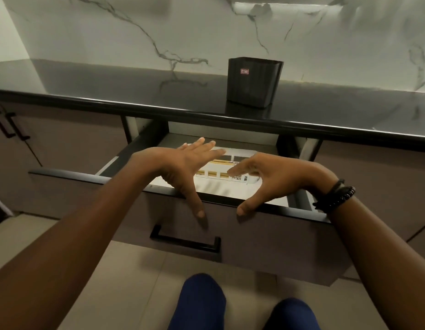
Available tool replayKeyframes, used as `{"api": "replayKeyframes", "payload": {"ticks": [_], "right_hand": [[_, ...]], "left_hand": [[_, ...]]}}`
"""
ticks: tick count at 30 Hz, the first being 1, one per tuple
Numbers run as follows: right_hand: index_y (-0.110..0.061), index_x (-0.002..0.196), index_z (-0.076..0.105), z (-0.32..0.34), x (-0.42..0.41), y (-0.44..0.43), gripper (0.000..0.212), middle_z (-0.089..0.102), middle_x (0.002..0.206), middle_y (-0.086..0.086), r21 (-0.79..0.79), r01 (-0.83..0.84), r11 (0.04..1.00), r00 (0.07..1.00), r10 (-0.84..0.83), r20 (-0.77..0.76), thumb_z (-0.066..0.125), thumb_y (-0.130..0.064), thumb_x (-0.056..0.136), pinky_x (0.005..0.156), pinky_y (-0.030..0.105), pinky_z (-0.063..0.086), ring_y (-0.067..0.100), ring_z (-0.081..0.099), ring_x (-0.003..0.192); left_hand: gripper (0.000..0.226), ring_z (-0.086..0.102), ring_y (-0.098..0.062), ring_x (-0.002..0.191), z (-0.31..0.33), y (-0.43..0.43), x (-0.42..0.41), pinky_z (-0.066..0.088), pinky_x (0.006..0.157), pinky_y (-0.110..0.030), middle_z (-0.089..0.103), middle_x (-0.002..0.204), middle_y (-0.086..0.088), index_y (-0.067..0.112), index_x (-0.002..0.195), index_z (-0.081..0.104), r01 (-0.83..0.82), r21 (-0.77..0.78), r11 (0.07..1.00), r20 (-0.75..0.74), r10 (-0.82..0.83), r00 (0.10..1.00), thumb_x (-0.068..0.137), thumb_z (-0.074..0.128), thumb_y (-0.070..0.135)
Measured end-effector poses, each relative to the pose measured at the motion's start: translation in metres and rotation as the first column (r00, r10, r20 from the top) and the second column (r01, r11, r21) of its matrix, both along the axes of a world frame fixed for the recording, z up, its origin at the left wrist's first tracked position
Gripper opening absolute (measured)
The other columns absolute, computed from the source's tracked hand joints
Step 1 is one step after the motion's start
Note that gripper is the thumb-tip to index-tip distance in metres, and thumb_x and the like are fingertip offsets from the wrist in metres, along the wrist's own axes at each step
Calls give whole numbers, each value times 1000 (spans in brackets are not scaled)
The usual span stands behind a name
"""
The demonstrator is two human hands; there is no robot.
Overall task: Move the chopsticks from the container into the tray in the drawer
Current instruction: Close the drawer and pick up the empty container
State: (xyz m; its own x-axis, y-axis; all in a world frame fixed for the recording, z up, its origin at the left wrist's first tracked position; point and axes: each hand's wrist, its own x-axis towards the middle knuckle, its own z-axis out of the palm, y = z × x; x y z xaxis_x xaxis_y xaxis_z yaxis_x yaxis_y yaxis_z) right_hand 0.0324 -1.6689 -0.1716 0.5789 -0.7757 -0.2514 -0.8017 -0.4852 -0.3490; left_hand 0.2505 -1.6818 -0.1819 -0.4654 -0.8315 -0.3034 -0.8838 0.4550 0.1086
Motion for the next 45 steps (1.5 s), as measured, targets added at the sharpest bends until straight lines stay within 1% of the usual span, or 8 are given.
{"api": "replayKeyframes", "payload": {"ticks": [10, 14, 17, 24, 34, 37, 40, 45], "right_hand": [[-24, 156, 5, -16, -20, -127, 112, -9, 165, -2, -313, 129, 941, 991, -130, 17, 73, -57, 75, 118, 38, -9, 18, -22, 148], [-24, 156, 14, -36, -28, -166, 97, 16, 162, 4, -561, 193, 805, 981, -174, 88, 67, -55, 81, 122, 41, -2, 23, 6, 151], [-16, 146, 41, -50, -31, -183, 83, 46, 144, 6, -719, 264, 643, 964, -204, 171, 78, -41, 76, 116, 47, 28, 25, 40, 134], [-8, 132, 57, -63, -27, -190, 69, 58, 126, 12, -760, 346, 551, 938, -197, 285, 80, -7, 67, 107, 47, 34, 26, 46, 119], [-11, 112, 52, -27, -9, -195, 70, 40, 108, 9, -611, 405, 681, 913, -333, 233, 80, 7, 51, 87, 49, 51, 27, 40, 96], [-17, 118, 51, -19, -17, -191, 67, 42, 119, 4, -402, 426, 810, 895, -314, 316, 84, -12, 60, 96, 44, 46, 23, 39, 108], [-19, 129, 48, -1, -30, -188, 65, 41, 127, -3, -39, 480, 877, 730, -374, 573, 81, -29, 74, 103, 30, 41, 11, 39, 118], [-20, 138, 38, 52, -30, -207, 65, 41, 136, 1, 387, 689, 612, 191, -669, 718, 71, -39, 85, 103, 33, 45, 14, 47, 123]], "left_hand": [[139, -38, -20, 136, -3, -129, -26, -17, 115, -47, -34, 153, -1, 30, 146, -26, 12, -344, 939, -15, -19, 1000, 61, 80, 54], [124, -10, -29, 147, -7, -174, -41, 1, 120, -48, -8, 160, -11, 18, 151, -12, -85, -412, 907, -26, 81, 996, 70, 77, 48], [97, 33, -30, 132, -14, -192, -50, 28, 110, -46, 32, 145, -10, 16, 145, 24, -114, -610, 784, -30, 120, 992, 69, 76, 45], [85, 53, -32, 116, -29, -196, -52, 40, 101, -50, 55, 127, -15, 13, 129, 52, -255, -633, 731, -146, 211, 967, 54, 87, 34], [89, 53, -30, 109, 13, -196, -79, 43, 96, -55, 52, 120, -12, 17, 118, 38, -305, -398, 866, 30, 344, 938, 45, 90, 20], [86, 41, -29, 122, 21, -203, -77, 30, 107, -52, 40, 132, -10, 18, 128, 30, -258, -313, 914, 58, 290, 955, 61, 83, 33], [84, 36, -21, 119, 35, -211, -62, 29, 106, -40, 38, 129, -3, 20, 130, 39, -316, -183, 931, -236, 271, 933, 66, 66, 67], [70, 48, -12, 112, 73, -242, -45, 46, 93, -30, 45, 123, 4, 24, 126, 43, -560, 331, 760, -748, 573, 334, 77, 54, 72]]}}
